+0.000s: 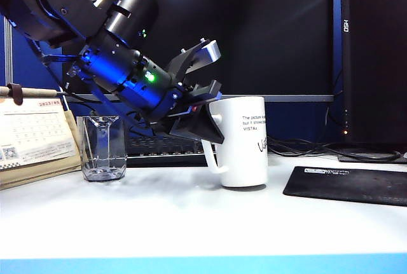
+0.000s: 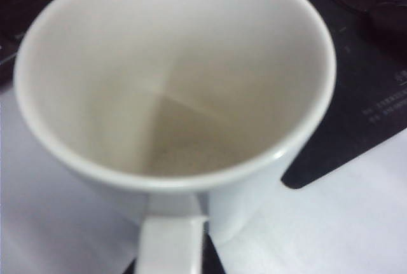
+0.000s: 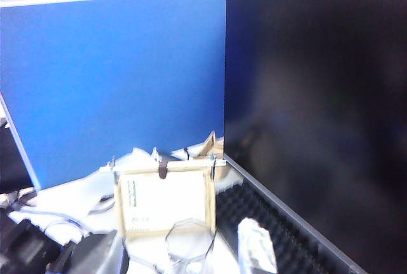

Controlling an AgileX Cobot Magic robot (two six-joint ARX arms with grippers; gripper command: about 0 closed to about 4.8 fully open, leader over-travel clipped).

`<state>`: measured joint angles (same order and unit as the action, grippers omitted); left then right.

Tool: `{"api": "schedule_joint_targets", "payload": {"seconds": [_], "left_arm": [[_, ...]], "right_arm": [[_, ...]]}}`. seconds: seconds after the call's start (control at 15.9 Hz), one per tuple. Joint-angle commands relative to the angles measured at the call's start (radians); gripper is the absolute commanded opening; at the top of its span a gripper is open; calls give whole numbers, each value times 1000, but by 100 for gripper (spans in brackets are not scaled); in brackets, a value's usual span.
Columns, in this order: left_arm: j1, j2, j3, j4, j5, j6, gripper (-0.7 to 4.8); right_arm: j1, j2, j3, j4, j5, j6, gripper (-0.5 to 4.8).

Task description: Swap the positions of the transparent plastic cup and the white ceramic cup.

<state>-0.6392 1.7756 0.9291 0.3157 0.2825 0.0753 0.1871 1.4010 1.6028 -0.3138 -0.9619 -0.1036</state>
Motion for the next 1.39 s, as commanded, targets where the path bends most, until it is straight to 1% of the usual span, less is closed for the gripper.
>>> {"api": "schedule_joint_targets", "payload": {"seconds": [0.06, 0.19, 0.38, 0.44, 0.57, 0.76, 1.07, 1.14, 1.26, 1.32, 1.39], "left_arm": [[1, -8, 8, 76, -4, 27, -6], [3, 10, 45, 71, -16, 42, -6], [14, 36, 152, 12, -18, 55, -6], [16, 42, 173, 1, -12, 46, -6], [9, 62, 177, -37, -9, 37, -6], [-1, 108, 178, -40, -10, 37, -6], [1, 110, 178, -46, -21, 39, -3], [0, 110, 178, -46, -21, 41, 33], [0, 109, 178, -47, -21, 40, 183], [0, 109, 178, -56, -21, 29, 289], [0, 109, 178, -67, -21, 18, 315]], "right_arm": [[-26, -22, 7, 3, -2, -5, 238], [-32, -23, 7, 0, -2, -5, 238], [-32, -26, 7, -12, -6, -5, 238], [-33, -31, 7, -21, -6, -6, 238], [-35, -40, 7, -26, -6, -6, 238], [-37, -47, 7, -34, -6, -7, 238], [-37, -48, 7, -34, -7, -7, 238], [-37, -48, 7, -34, -6, -7, 238], [-37, -48, 7, -34, -6, -7, 238], [-38, -48, 7, -34, -6, -7, 238], [-38, -48, 7, -34, -6, -7, 238]]}}
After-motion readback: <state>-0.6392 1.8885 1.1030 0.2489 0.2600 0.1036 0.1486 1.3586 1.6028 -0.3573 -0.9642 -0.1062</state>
